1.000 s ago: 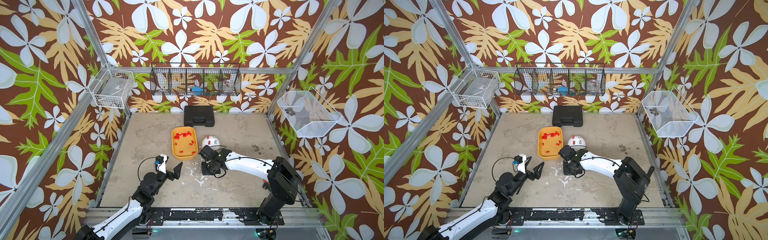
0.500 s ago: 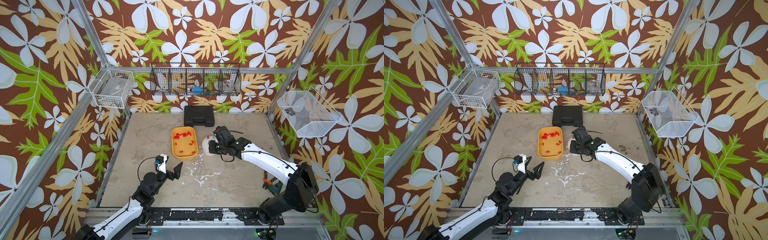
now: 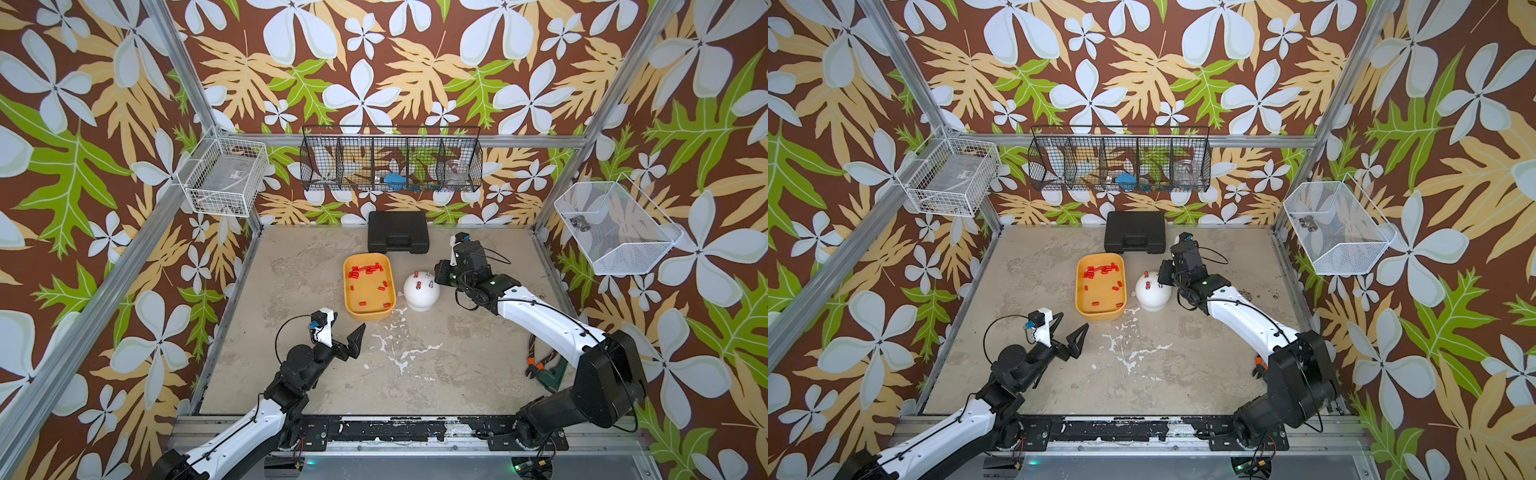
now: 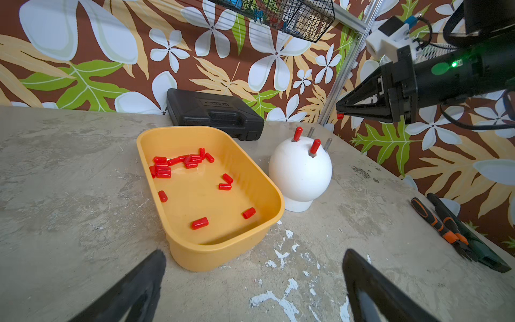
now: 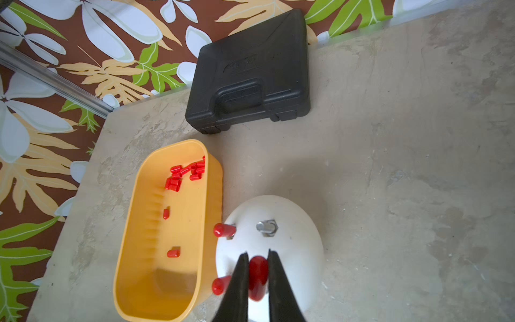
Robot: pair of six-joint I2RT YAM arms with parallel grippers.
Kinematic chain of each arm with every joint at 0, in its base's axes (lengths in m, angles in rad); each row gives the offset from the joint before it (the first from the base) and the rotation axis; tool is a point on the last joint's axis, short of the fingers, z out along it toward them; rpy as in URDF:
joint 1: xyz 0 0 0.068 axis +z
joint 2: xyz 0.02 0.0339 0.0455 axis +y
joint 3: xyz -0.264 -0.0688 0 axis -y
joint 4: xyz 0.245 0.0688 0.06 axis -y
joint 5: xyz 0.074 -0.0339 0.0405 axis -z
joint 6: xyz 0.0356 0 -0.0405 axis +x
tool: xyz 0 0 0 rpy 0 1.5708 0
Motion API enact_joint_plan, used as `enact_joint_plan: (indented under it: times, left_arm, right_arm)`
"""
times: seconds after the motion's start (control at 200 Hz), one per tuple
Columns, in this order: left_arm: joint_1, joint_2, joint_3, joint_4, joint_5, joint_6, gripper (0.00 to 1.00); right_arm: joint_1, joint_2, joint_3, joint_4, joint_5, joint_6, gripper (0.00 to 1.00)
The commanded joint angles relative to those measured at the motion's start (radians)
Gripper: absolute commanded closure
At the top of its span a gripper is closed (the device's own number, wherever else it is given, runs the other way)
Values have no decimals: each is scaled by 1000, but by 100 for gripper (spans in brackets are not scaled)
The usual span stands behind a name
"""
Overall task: Cover the protruding screws with screw protection sleeves
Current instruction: Attach the screw protection sleeve to the screw.
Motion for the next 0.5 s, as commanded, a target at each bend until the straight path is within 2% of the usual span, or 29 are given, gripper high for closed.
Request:
enact_joint_plan:
  times: [0.0,0.25,0.495]
  left_arm:
    - [1,8,0,25,5,10,0]
    - [1,14,4,29,16,7,0]
    - [1,19,6,28,15,10,0]
  right_arm:
    - [-2,-9,-27,108,-32,-43,85]
    - [-3,-29,-121,223,-129,-40,85]
    - [-3,-59,-172,267,-117,-83,84]
